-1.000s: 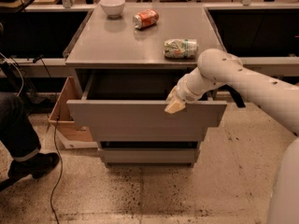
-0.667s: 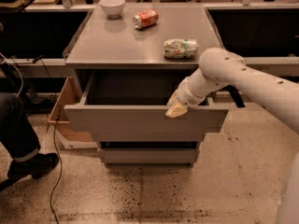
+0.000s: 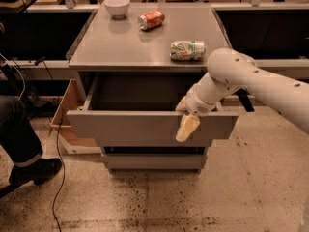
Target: Open top drawer
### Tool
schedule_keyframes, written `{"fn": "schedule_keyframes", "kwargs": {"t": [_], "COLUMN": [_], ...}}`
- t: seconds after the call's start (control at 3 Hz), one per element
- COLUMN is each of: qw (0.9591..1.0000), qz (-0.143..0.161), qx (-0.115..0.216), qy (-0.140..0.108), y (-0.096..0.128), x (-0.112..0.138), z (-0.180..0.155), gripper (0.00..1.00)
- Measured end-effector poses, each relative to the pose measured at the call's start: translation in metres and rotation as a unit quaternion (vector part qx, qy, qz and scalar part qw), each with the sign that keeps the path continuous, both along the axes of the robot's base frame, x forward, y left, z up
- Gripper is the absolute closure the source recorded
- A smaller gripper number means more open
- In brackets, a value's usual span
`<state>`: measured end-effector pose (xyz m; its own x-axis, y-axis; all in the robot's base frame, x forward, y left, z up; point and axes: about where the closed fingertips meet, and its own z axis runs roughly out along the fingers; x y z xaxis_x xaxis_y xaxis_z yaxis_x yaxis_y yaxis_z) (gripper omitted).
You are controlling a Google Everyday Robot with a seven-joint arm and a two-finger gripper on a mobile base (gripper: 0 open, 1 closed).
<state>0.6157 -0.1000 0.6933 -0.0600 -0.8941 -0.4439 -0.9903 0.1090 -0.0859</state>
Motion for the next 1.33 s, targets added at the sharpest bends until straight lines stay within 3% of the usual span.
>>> {"fn": "schedule_keyframes", "kwargs": {"t": [0.33,0.67,1.0,1.33], "qw": [0.9950,0.9831,0.9784,0.9831], "qz": [0.014,0.032,0.037,0.040], "qx": [-0.029,-0.052,-0.065,-0.074], "qy": [0.095,0.172,0.193,0.163], "y": [-0.013,-0.024,-0.031,-0.033], "x": [-0.081,-0.143,-0.165,-0.152], "z": [0.014,0.022,0.037,0.054], "gripper": [0.00,0.18,0.42,0.65]}}
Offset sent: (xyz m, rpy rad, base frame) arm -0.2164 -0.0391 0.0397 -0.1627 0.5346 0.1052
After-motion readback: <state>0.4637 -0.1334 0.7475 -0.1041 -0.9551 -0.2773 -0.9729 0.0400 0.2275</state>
